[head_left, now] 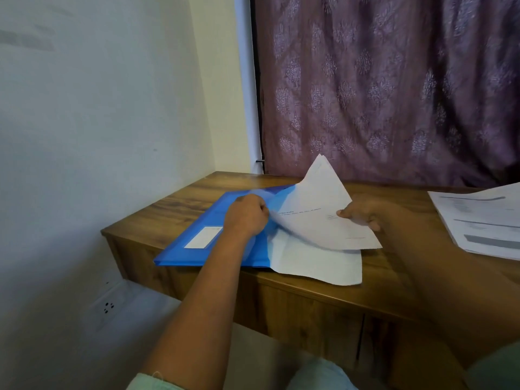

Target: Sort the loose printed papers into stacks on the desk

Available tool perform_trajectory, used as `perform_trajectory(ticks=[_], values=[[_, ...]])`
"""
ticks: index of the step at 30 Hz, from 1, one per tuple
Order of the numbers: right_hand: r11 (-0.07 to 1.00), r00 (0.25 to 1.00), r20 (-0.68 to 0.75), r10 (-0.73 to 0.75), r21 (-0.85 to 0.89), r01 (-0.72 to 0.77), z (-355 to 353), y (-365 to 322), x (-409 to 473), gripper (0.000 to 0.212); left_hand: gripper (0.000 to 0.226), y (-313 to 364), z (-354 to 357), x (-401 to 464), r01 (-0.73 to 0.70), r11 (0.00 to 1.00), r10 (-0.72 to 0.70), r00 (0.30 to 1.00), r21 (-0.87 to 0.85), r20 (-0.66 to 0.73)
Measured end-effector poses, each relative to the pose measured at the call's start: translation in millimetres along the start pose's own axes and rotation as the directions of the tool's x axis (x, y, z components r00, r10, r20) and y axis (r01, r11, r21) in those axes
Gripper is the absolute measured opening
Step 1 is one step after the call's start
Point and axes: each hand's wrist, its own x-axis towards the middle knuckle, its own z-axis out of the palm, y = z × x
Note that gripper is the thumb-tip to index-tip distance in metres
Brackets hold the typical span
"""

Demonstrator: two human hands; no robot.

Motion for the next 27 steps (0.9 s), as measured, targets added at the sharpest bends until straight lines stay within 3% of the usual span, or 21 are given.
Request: perform_trajectory(ticks=[4,6,8,11,12,14,17,20,23,25,27], values=[[0.999,0.999,-0.034,0.029,-0.045,-0.031,4.8,-4.3,-3.0,0.055,0.039,-3.7,-2.6,-0.5,0.006,1.0,-0.006,1.0,0.003,0.012],[0.999,0.999,-0.023,0.036,0.011,-0.035,14.0,-4.2,-4.9,0.048,0.039,-1.8,-1.6,-2.1,0.009,1.0,-0.01,1.0,0.02,0.006],[0.971,0.997,0.026,0.076,0.226,-0.08,29.5,-6.1,-4.2,0.038,0.033,5.2,2.1,-4.6,-0.004,0.998,0.004,1.0,0.069,0.0],[0.777,0.976,0.21,0.053,0.605,-0.172,52.6,-20.3,-17.0,0.021,0.023,21.6,11.0,-7.3,-0.05,0.989,0.052,0.998,0.14,-0.016],[0.754,0.959,0.283,0.019,0.626,-0.2,59.1,-24.8,-19.5,0.02,0.023,26.8,14.3,-8.3,-0.06,0.987,0.066,0.997,0.15,-0.033],[0.829,0.914,0.405,-0.006,0.513,-0.221,66.8,-29.0,-22.6,0.022,0.024,37.8,21.6,-13.2,-0.087,0.983,0.097,0.994,0.163,-0.055],[0.886,0.925,0.38,-0.016,0.435,-0.163,69.0,-25.3,-18.8,0.017,0.027,40.5,28.1,-18.8,-0.146,0.987,0.147,0.989,0.06,-0.011],[0.839,0.945,0.321,-0.067,0.531,-0.121,66.6,-11.7,-11.1,0.009,0.029,-2.1,15.8,-1.8,0.024,0.997,-0.026,0.999,-0.079,-0.033],[0.823,0.927,0.356,-0.115,0.558,-0.112,65.7,-5.2,-7.2,0.014,0.032,-72.2,1.7,14.6,0.338,0.934,-0.344,0.938,0.118,0.044],[0.804,0.897,0.415,-0.151,0.58,-0.133,66.2,-4.8,-5.2,0.017,0.031,-100.6,0.7,13.7,0.395,0.906,-0.412,0.905,0.151,0.107],[0.75,0.857,0.467,-0.219,0.642,-0.158,69.3,-7.5,-2.3,0.024,0.029,-110.8,4.7,15.1,0.402,0.915,-0.403,0.91,0.035,0.099]])
